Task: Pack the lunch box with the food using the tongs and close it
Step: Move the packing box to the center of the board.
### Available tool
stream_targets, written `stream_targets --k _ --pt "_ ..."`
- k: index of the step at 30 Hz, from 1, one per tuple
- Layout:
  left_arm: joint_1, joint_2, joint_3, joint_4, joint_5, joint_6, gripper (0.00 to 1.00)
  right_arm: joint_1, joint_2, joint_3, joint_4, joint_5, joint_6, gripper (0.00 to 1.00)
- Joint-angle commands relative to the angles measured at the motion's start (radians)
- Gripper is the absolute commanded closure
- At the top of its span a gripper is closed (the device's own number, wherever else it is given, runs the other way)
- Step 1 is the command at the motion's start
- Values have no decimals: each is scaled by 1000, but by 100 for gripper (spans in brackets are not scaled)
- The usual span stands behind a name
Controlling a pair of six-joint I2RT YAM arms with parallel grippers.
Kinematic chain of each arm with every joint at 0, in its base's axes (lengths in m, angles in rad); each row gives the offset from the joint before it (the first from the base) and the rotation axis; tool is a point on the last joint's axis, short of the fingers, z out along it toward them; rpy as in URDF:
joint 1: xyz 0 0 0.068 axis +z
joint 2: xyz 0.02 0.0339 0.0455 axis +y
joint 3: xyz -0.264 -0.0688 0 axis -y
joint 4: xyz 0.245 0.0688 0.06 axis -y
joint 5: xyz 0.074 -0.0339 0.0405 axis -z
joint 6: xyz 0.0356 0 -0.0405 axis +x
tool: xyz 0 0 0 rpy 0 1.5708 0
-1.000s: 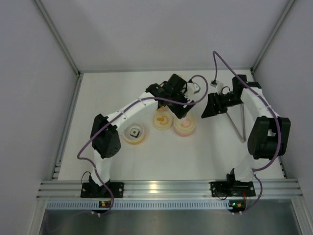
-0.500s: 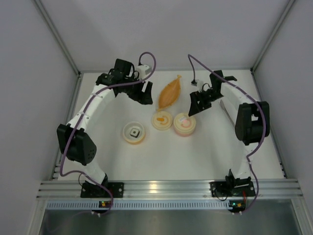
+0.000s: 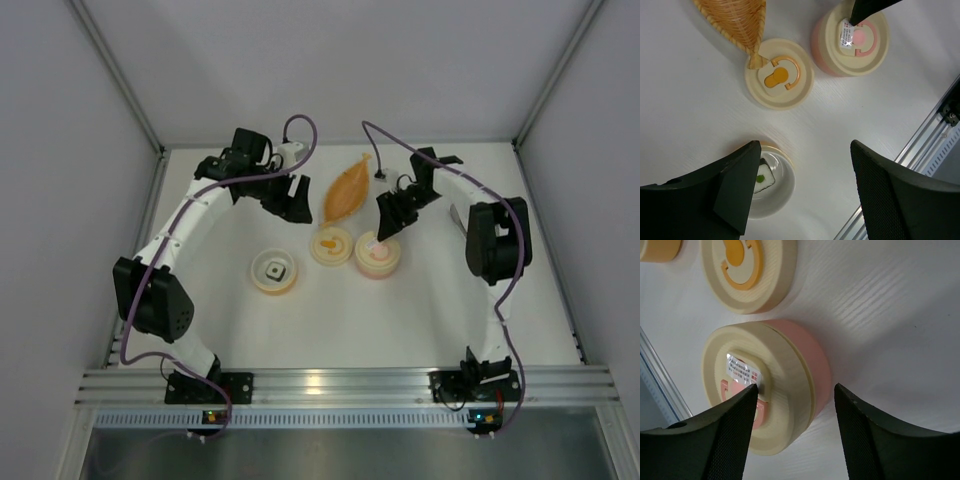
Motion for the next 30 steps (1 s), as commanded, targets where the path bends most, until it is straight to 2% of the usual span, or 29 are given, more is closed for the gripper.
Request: stream_targets --k 1,5,9,11,16,23,28,30 --pt "8 -19 -9 16 45 27 22 24 14 13 -16 4 -64 40" --pt "3 -15 -38 51 16 63 23 24 -1 -40 -22 21 -110 52" --pt "-43 -19 -118 129 -86 92 30 26 -38 -131 -31 30 -152 62" --pt "-83 -21 -165 162 -186 113 34 26 -61 -161 -41 35 -179 64" --pt "-184 10 -208 245 -355 60 43 29 -122 -303 -36 55 -221 67" --pt "-324 65 -254 323 -527 1 42 29 -208 -465 2 75 -233 70" --pt "-325 129 -213 332 -541 -63 43 29 -255 -522 2 66 -244 71" --pt "-325 152 -208 340 -541 -80 42 29 -275 -543 1 64 -250 68"
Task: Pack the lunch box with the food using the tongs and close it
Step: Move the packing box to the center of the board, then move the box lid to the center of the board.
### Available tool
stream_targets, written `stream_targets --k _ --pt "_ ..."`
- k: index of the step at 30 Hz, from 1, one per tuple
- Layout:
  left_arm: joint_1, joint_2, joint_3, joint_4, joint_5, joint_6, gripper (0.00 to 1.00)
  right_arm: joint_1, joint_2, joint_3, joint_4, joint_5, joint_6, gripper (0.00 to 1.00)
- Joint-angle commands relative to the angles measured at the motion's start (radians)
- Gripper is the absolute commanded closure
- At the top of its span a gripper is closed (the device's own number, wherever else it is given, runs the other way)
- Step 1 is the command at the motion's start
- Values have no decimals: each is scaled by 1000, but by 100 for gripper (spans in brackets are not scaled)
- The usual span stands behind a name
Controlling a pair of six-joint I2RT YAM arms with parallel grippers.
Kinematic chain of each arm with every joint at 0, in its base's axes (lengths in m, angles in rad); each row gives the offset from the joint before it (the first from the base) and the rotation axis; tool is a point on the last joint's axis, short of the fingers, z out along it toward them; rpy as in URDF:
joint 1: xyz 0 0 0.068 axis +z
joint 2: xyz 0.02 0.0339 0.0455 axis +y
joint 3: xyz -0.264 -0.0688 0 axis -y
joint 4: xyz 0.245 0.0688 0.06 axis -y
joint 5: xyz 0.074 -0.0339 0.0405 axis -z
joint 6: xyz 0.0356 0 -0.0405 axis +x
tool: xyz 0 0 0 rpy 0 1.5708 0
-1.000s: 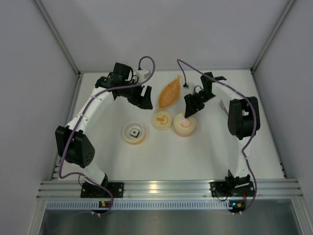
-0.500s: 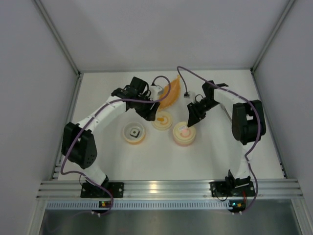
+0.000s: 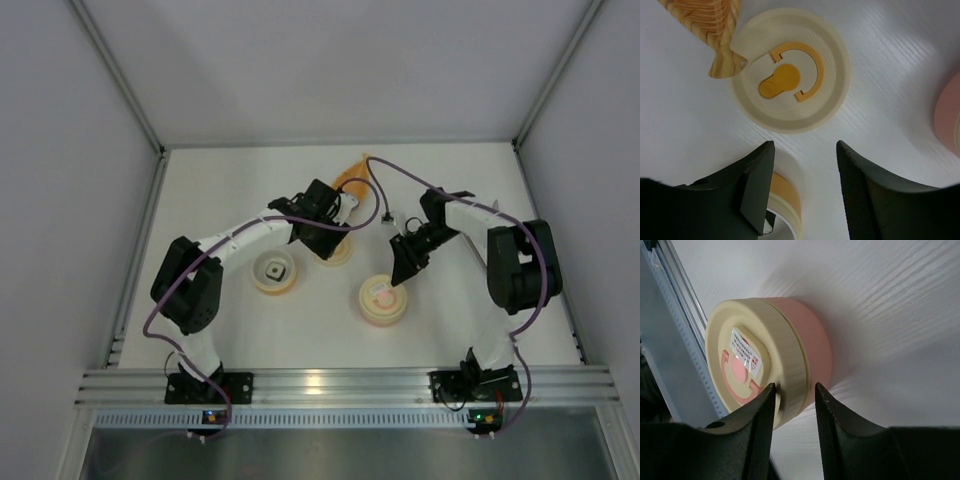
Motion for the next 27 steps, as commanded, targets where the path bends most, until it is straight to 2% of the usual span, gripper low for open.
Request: stream_targets --k 1,2,5,8,11,17,20,27 --pt "7 34 45 57 -38 -60 42 17 -7 -67 19 144 -102 64" --pt "7 45 50 58 -72 -65 42 16 -16 -76 21 140 -101 56" --pt "2 74 75 61 -89 -73 42 17 -35 -82 21 126 -92 41" --pt "-10 94 101 68 -103 -76 42 17 -52 -81 19 108 -75 30" --pt "-30 114 119 74 -115 -79 41 14 -78 -67 19 85 -55 24" --pt "-51 200 183 63 -138 -89 40 -19 -141 14 12 19 10 16" --pt "-53 250 219 34 -127 -128 40 -53 -179 45 45 8 60 15" --pt "-106 284 240 -11 8 -138 45 -96 -236 38 203 -18 241 17"
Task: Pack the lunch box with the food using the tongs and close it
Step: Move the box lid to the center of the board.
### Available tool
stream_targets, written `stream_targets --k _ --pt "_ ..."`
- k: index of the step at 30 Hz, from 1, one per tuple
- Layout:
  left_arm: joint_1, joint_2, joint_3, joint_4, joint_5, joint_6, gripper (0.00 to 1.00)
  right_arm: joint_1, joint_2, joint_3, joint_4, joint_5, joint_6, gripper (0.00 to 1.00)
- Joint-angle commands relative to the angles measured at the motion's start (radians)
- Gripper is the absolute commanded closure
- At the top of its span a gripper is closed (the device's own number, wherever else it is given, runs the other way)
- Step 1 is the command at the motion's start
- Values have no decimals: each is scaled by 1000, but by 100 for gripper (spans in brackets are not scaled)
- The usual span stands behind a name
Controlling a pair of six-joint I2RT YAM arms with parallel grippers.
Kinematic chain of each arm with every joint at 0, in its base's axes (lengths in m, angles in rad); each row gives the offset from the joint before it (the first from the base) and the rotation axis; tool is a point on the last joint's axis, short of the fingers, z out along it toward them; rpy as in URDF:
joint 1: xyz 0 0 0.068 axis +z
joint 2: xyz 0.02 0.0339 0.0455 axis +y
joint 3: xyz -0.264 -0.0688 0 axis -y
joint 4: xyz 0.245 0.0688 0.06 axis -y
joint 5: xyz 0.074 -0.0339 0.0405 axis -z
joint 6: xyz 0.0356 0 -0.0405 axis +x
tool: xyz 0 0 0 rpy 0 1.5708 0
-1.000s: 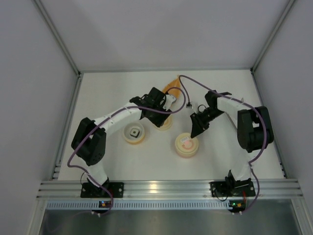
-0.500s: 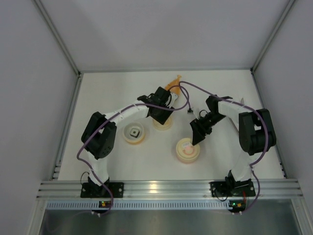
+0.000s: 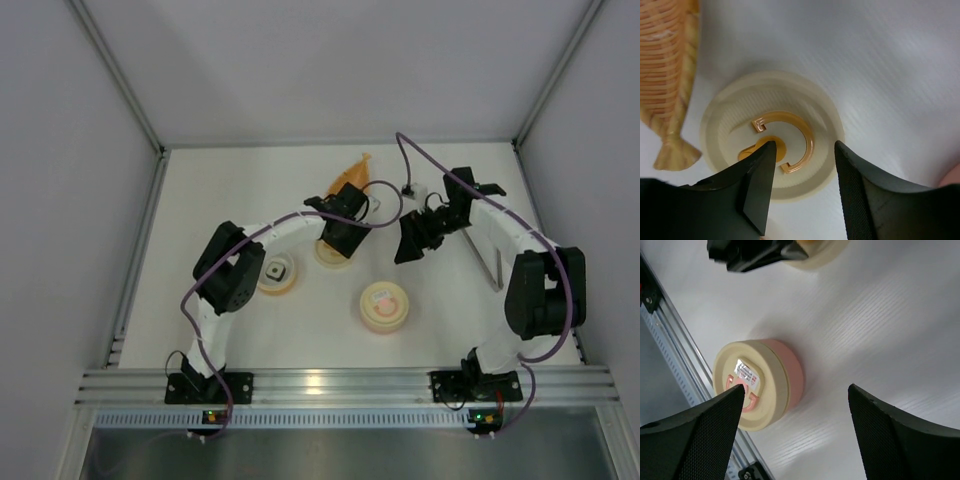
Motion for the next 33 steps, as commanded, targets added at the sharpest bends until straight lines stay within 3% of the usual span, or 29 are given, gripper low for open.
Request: stream_targets --k 1,9,16,17,20,25,33 --pt "-63 -8 30 -24 114 -23 45 -14 -37 4 146 -46 115 17" --pt "-84 11 139 -14 309 -121 41 -36 -6 -22 238 -30 224 20" --pt "-28 -124 126 -37 -7 -135 43 -45 15 -31 291 26 299 29" --pt "-18 -133 123 -72 -35 -130 48 -39 21 -28 289 39 304 30" --pt "27 -159 74 -136 -42 -124 55 -16 38 -10 286 75 313 37" --pt "59 -207 -101 -84 -34 -101 60 53 60 10 312 83 353 50" --pt "82 -140 -137 -18 32 -132 65 119 181 59 323 14 414 54"
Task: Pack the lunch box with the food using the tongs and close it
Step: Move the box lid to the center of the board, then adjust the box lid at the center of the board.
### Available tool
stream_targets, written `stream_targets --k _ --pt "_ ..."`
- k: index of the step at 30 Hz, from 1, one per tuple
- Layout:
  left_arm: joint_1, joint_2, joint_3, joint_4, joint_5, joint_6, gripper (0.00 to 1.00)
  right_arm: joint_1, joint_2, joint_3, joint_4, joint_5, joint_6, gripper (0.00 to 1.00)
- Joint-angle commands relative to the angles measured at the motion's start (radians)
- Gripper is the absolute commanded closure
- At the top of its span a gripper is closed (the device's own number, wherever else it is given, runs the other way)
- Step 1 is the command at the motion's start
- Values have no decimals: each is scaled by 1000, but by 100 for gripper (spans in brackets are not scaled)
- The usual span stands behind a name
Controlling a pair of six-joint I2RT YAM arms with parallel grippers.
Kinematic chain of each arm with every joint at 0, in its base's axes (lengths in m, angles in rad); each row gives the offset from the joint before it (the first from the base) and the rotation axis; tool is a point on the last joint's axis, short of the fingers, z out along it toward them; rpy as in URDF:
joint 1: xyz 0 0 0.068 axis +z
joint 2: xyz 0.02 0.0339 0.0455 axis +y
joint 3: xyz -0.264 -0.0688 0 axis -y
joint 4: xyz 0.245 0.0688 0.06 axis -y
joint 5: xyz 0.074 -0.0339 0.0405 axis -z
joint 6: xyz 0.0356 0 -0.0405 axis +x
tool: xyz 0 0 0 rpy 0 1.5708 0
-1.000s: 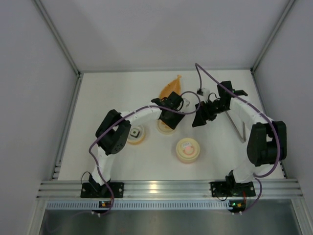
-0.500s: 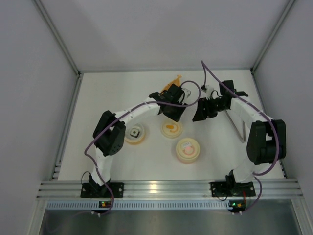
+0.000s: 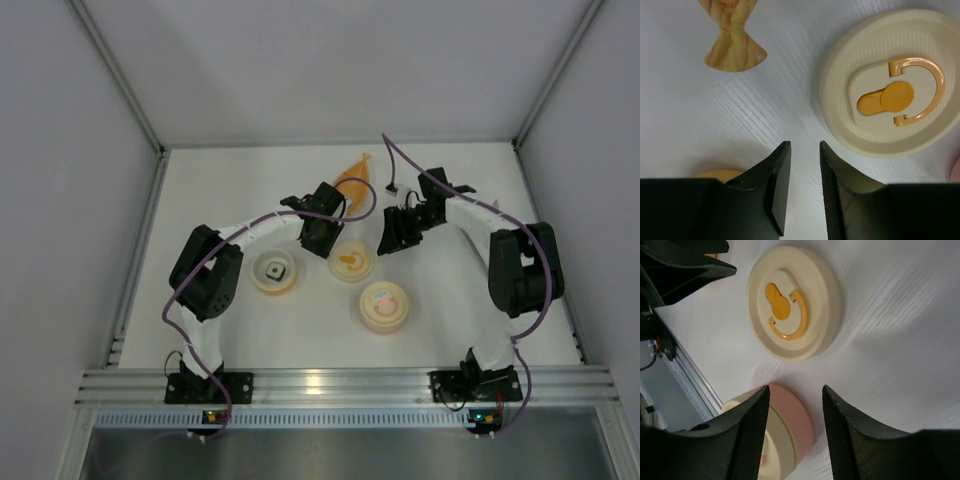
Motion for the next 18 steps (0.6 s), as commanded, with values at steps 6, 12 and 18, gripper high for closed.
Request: stream_targets --k 6,12,18 --pt "9 36 29 84 110 -44 66 62 106 85 75 -44 47 56" --pt "9 72 32 105 159 -72 65 65 136 82 94 -50 64 57" --pt "9 132 40 107 186 -129 69 74 154 76 136 -37 135 62"
